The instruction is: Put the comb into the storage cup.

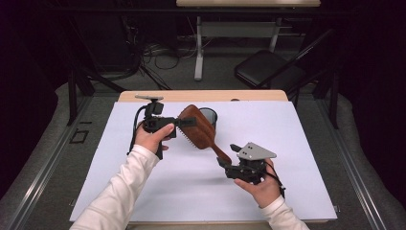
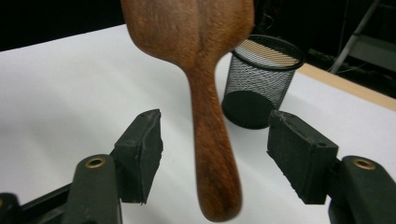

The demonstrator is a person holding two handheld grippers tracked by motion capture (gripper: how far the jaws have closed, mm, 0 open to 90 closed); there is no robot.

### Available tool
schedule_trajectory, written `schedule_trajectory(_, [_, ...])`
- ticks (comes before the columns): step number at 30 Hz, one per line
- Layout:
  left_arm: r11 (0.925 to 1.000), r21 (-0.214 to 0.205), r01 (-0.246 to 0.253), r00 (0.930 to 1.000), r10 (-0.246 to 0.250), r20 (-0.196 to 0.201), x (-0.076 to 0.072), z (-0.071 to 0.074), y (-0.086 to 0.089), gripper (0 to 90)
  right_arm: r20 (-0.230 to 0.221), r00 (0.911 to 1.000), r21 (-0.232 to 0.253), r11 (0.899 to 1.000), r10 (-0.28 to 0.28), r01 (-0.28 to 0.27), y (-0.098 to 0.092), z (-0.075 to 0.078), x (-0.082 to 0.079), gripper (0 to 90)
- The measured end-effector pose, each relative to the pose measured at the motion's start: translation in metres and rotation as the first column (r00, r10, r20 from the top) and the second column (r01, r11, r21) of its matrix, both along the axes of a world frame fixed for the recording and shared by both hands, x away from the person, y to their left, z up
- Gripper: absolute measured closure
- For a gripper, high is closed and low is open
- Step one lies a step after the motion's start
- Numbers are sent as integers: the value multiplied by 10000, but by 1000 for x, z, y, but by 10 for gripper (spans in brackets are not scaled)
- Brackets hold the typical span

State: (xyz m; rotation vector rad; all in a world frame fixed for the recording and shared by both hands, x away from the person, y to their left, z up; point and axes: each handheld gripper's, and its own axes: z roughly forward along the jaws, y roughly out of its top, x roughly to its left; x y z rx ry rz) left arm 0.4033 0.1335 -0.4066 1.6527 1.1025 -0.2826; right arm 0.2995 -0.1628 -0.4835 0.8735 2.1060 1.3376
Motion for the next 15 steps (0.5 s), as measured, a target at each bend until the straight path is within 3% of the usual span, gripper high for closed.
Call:
schedule_trajectory(10, [9990,277,-360,9987,350,372,5,18,5,520,-298,9992,457,9986,-250,263,-9,3,4,304])
schedule_trajectory(15, [9984,307,-465,9975,447,554,8,32,5,520,-285,9991,466,9983,-327,340,-10,3,4,275])
